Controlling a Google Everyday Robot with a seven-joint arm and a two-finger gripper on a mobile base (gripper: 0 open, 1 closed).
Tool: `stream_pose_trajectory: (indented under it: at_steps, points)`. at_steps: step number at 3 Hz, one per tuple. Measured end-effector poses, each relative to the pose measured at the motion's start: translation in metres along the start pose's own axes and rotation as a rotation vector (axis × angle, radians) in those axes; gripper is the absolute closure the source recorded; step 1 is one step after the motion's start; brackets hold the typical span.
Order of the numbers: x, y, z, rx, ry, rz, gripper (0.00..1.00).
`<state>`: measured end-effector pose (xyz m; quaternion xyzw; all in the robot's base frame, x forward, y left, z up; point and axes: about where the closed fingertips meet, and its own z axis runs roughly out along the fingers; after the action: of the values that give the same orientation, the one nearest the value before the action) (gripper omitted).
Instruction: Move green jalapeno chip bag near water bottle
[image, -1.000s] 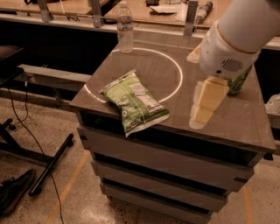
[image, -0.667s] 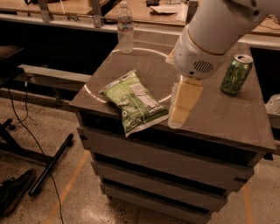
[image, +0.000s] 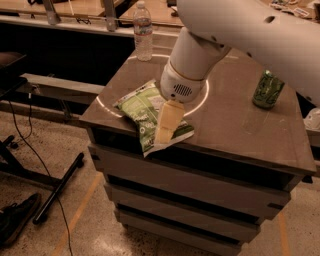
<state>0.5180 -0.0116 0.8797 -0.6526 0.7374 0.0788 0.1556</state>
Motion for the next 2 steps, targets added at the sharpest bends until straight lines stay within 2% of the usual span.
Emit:
stream_pose_trajectory:
  at_steps: [1,2]
  points:
    - [0.004,-0.007,0.032,-0.037,-0.002,0.077,0.02]
    - [0.015,-0.01,0.045,-0.036,-0.018,0.136,0.25]
